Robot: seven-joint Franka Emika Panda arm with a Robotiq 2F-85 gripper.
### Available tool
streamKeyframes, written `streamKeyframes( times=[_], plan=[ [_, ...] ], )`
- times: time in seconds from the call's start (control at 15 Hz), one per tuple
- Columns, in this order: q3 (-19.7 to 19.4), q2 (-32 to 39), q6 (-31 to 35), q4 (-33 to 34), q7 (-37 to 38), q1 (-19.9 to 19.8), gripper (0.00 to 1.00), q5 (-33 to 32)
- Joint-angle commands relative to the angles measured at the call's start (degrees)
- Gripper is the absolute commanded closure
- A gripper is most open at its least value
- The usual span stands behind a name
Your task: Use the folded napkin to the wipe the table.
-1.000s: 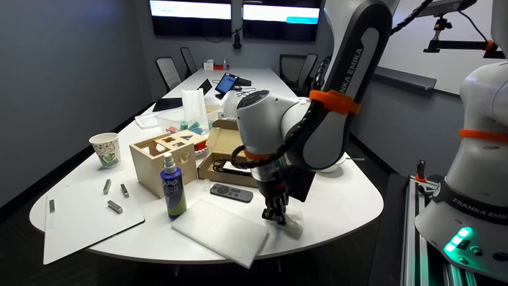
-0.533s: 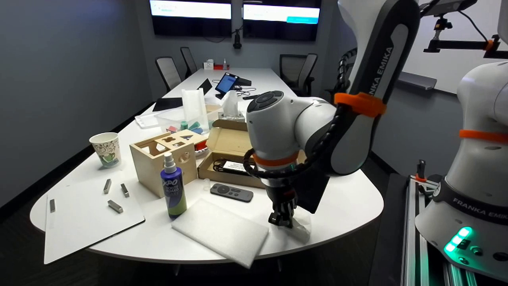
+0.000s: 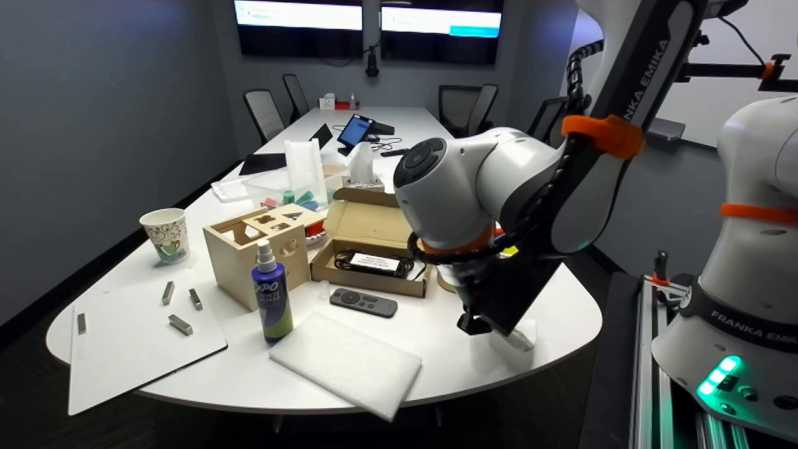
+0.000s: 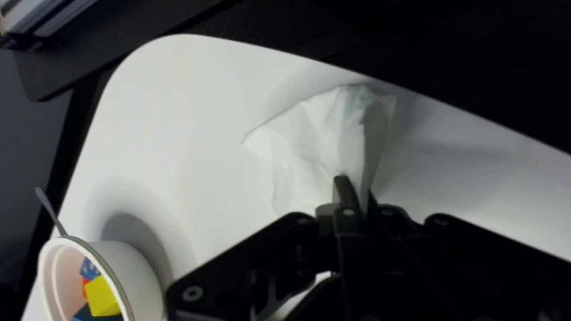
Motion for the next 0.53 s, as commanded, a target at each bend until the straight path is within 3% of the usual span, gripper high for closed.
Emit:
streamKeyframes(
  times=[0.0,0.13,0.2,0.33,0.47],
  plan=[
    [1.5,-2.8,-4.0,-1.5,8.2,-3.4,1.00,-2.0],
    [1.3,-3.0,-4.8,-1.6,11.5,-5.0,1.00,-2.8],
    [1.1,-3.1,-4.5,-1.8,13.0,-5.8,0.73,-3.4],
    [1.0,-3.2,-4.7,-2.0,15.1,-7.2,0.66,-4.2],
    [1.1,-3.3,-4.5,-2.2,15.8,-8.5,0.50,-4.6]
  ],
)
